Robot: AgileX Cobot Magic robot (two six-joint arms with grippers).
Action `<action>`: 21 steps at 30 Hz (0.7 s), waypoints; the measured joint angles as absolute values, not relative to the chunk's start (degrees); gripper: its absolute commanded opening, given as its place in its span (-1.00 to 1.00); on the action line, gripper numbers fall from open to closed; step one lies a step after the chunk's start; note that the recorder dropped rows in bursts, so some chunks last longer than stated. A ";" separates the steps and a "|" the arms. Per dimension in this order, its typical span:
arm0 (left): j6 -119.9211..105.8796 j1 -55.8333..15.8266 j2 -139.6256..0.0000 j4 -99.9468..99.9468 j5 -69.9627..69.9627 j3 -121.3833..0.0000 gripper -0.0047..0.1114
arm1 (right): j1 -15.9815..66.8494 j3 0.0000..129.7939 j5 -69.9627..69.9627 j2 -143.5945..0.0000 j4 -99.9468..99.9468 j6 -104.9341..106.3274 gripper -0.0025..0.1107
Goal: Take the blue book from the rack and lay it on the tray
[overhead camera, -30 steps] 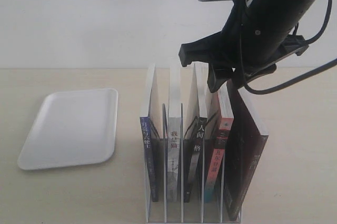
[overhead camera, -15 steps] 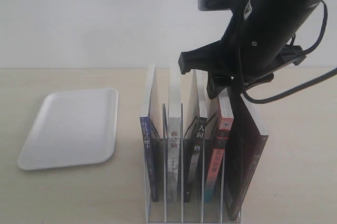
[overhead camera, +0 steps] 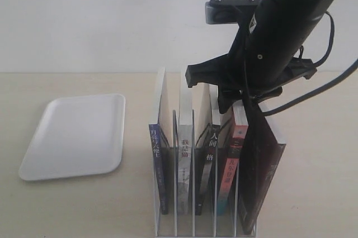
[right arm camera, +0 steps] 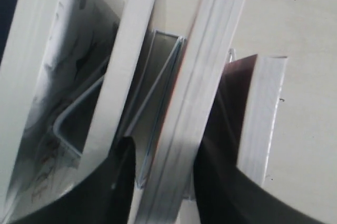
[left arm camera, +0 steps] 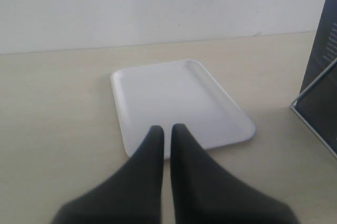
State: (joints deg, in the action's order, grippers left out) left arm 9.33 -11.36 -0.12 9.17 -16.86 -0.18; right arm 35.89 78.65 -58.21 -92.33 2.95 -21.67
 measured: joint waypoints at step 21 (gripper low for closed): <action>9.33 -11.36 -0.12 9.17 -16.86 -0.18 -0.85 | 35.89 80.63 -61.38 -89.49 2.98 -22.33 -0.81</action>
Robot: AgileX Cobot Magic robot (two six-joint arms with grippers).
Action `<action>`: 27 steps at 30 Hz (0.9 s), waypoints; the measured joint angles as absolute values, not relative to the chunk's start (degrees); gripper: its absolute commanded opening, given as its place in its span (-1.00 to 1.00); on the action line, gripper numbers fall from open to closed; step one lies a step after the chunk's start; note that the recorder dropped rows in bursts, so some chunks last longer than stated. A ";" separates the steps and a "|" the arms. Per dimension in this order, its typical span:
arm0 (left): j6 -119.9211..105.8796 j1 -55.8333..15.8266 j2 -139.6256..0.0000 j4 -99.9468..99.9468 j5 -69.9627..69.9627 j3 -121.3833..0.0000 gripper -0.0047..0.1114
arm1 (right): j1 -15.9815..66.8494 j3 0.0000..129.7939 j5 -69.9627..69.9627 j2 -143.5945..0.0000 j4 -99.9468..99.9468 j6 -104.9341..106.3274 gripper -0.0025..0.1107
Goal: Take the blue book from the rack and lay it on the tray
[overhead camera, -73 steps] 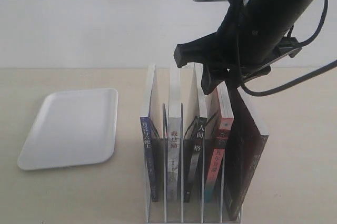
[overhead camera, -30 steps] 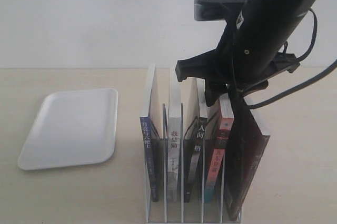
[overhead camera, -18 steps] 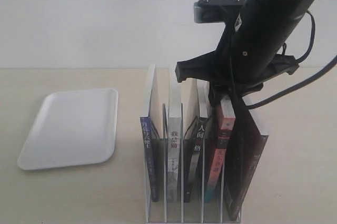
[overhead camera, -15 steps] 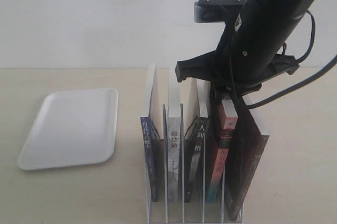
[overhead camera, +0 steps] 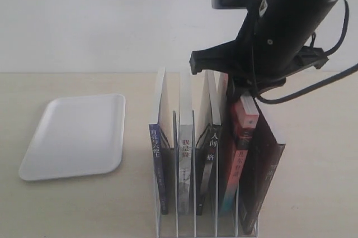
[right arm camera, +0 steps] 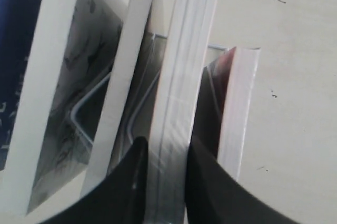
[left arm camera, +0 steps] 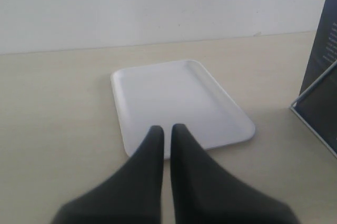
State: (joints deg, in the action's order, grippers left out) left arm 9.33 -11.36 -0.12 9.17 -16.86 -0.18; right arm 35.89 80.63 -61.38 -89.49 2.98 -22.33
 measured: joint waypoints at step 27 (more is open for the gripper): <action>9.33 -11.36 -0.12 9.17 -16.86 -0.18 -0.85 | 35.89 79.66 -60.44 -85.46 3.31 -22.07 -0.81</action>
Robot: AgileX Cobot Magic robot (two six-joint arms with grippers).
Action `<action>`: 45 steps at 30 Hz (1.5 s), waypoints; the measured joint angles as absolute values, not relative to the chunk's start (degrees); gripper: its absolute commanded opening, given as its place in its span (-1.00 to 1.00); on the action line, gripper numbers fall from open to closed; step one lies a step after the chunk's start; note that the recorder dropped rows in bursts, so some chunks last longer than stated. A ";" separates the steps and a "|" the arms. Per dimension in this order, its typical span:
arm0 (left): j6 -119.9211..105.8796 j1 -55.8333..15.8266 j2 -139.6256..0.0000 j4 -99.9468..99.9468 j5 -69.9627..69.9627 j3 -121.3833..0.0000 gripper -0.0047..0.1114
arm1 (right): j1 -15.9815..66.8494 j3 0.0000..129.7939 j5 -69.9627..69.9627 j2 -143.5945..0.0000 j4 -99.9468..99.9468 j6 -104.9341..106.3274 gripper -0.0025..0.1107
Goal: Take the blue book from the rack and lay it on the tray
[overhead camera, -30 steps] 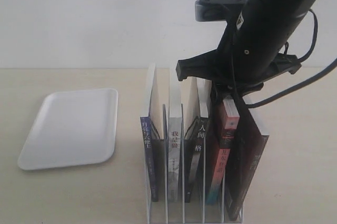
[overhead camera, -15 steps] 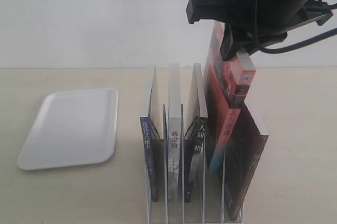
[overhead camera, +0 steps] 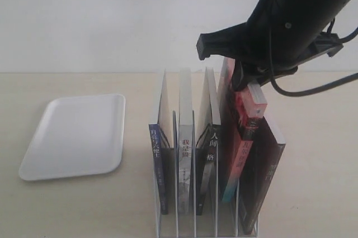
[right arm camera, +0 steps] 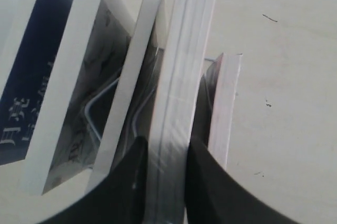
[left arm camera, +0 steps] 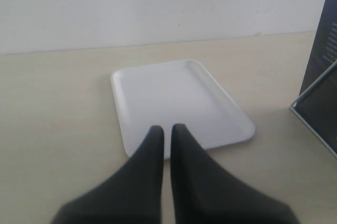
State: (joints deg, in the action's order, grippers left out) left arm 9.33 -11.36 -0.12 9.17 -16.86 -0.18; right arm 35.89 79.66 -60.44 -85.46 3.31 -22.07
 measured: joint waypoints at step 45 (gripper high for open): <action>9.33 -11.36 -0.12 9.17 -16.86 -0.18 -0.85 | 49.45 90.70 -62.51 -84.62 3.00 -21.54 -0.15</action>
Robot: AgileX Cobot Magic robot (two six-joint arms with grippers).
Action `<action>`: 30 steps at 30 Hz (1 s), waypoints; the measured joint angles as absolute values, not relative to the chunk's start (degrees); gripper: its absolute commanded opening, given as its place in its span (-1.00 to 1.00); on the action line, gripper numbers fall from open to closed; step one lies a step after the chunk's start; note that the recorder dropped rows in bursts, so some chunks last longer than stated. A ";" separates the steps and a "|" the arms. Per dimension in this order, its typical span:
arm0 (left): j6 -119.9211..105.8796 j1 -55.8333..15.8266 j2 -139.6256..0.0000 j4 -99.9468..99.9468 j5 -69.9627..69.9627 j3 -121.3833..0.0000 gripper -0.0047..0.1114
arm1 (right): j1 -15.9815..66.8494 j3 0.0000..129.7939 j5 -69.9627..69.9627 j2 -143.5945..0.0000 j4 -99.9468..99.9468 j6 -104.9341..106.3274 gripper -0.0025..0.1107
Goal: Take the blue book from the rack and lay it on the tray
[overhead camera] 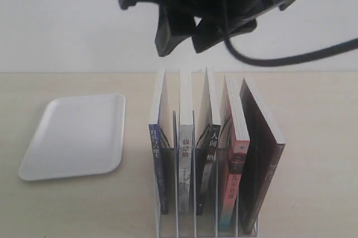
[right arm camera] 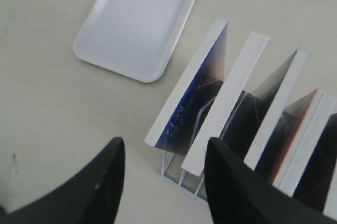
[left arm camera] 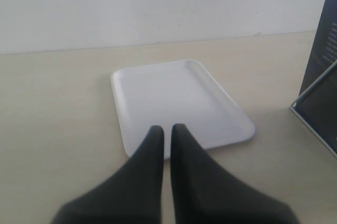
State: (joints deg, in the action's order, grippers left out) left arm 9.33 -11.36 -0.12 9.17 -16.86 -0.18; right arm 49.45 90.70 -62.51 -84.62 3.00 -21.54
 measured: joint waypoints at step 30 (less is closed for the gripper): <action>9.33 -11.36 -0.12 9.17 -16.86 -0.18 -0.85 | 50.43 96.38 -55.10 -104.16 12.36 -31.99 -0.15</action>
State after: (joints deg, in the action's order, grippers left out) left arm 9.33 -11.36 -0.12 9.17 -16.86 -0.18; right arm 50.43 96.38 -55.10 -104.16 12.36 -31.99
